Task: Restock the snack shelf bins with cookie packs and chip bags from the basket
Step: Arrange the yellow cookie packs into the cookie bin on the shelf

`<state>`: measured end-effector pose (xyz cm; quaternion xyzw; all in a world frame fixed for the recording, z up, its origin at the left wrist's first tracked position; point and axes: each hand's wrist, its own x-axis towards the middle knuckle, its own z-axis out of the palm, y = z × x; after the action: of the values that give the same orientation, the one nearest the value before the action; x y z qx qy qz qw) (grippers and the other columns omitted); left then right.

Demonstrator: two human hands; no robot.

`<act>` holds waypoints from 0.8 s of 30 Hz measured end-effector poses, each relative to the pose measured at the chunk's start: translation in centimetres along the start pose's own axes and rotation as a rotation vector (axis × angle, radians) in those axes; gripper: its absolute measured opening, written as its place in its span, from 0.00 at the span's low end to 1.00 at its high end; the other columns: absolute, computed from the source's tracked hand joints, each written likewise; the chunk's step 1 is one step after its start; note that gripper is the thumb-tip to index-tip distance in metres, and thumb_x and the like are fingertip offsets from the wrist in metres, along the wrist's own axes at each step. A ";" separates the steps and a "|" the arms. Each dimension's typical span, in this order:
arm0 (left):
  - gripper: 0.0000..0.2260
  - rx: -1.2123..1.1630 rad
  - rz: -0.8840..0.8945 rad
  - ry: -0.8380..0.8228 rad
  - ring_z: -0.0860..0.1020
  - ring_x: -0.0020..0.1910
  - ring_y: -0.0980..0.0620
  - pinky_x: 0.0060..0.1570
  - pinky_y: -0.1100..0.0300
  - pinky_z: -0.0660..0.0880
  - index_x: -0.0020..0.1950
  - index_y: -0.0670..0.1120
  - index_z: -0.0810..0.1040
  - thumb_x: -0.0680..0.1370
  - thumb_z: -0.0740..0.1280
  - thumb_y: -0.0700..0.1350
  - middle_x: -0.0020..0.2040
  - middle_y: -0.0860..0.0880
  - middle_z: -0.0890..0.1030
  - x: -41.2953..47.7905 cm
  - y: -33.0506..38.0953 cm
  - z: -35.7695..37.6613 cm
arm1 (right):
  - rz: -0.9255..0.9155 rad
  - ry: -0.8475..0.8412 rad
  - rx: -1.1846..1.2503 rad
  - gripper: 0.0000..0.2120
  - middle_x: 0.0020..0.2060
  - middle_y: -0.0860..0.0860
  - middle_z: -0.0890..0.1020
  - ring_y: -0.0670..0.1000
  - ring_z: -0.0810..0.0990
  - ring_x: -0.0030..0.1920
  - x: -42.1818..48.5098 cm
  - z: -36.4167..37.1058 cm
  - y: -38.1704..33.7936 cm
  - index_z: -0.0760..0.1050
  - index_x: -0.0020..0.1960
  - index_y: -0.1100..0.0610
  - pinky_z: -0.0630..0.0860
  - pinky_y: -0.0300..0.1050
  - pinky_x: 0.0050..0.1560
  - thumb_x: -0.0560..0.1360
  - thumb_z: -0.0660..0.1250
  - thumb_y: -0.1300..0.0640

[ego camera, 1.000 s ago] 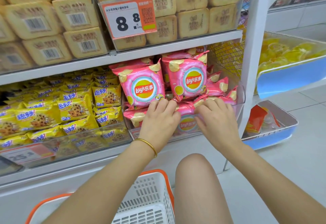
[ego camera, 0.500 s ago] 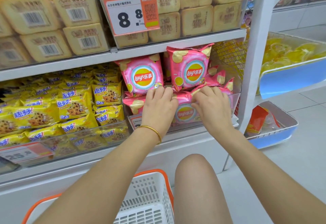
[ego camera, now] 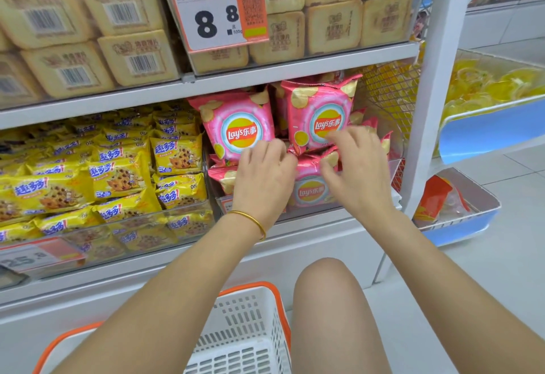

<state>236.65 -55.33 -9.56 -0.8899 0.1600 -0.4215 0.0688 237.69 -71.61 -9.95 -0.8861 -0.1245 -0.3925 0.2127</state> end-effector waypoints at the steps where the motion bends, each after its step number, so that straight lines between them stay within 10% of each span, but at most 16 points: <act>1: 0.05 -0.037 -0.063 0.058 0.73 0.46 0.43 0.46 0.53 0.64 0.44 0.46 0.79 0.71 0.70 0.45 0.46 0.46 0.76 0.3 -0.2 -0.2 | 0.012 0.023 0.021 0.17 0.56 0.56 0.75 0.59 0.73 0.54 0.8 -0.1 -0.5 0.74 0.59 0.56 0.72 0.55 0.52 0.71 0.66 0.53; 8: 0.26 0.092 -0.207 -0.107 0.70 0.66 0.38 0.66 0.40 0.63 0.67 0.48 0.72 0.73 0.54 0.56 0.68 0.38 0.71 2.7 -2.9 0.6 | 0.154 -0.231 -0.100 0.29 0.76 0.54 0.53 0.65 0.51 0.74 5.5 2.6 -3.3 0.60 0.73 0.46 0.58 0.65 0.68 0.75 0.60 0.39; 15: 0.29 0.094 -0.108 -0.159 0.65 0.70 0.39 0.69 0.39 0.58 0.72 0.49 0.67 0.73 0.54 0.59 0.71 0.39 0.67 3.1 -5.0 1.6 | 0.181 -0.167 -0.206 0.23 0.67 0.53 0.67 0.63 0.63 0.66 8.4 3.3 -4.6 0.69 0.65 0.50 0.67 0.58 0.56 0.73 0.60 0.42; 24: 0.27 0.047 -0.057 -0.092 0.60 0.73 0.40 0.71 0.39 0.56 0.74 0.46 0.62 0.77 0.53 0.55 0.74 0.39 0.62 1.8 -4.8 1.1 | 0.138 -0.178 -0.186 0.37 0.77 0.50 0.48 0.66 0.50 0.74 5.2 3.7 -3.3 0.48 0.76 0.43 0.58 0.67 0.67 0.73 0.60 0.37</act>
<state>239.64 -51.49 -7.66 -0.9108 0.1214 -0.3855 0.0848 242.23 -66.63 -7.39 -0.9398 -0.0450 -0.3066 0.1442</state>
